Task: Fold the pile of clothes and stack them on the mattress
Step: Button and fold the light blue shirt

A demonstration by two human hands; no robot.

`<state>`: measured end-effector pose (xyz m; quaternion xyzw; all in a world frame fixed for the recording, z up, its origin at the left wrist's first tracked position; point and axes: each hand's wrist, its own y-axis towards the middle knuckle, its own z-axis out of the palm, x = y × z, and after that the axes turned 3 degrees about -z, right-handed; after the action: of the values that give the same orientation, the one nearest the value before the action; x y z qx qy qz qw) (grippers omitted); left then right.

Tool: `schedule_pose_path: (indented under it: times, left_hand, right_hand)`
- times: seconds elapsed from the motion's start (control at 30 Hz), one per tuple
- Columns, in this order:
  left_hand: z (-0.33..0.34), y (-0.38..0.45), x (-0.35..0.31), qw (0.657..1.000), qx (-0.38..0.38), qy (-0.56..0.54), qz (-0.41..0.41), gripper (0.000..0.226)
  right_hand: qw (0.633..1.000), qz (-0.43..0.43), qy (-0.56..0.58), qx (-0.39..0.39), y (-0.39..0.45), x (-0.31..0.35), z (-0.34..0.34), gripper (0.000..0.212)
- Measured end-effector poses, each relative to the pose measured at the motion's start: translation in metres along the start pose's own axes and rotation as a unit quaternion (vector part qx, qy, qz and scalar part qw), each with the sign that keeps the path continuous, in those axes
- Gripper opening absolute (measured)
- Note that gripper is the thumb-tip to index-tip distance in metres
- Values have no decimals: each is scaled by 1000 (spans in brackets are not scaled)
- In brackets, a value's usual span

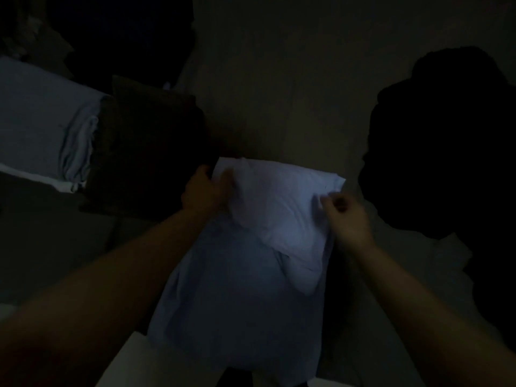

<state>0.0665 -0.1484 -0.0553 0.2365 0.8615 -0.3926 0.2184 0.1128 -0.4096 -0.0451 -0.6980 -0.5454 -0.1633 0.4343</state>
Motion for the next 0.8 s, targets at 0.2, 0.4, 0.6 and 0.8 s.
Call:
schedule_pose_path:
  times: [0.2,0.4,0.6,0.8]
  left_hand:
    - [24,59,-41,998,9,-57,-24,56]
    - [34,48,-17,990,-69,-109,49,21]
    - [22,46,-11,987,-93,-99,87,33]
    - [7,54,-25,981,-98,27,163,21]
  right_hand:
    - [996,67,-31,-45,50,14,34,57]
    - [994,8,-46,-95,47,-5,20,47]
    - [996,5,-73,-56,47,-3,3,49]
    - [922,-118,-366,-45,57,6,-13,56]
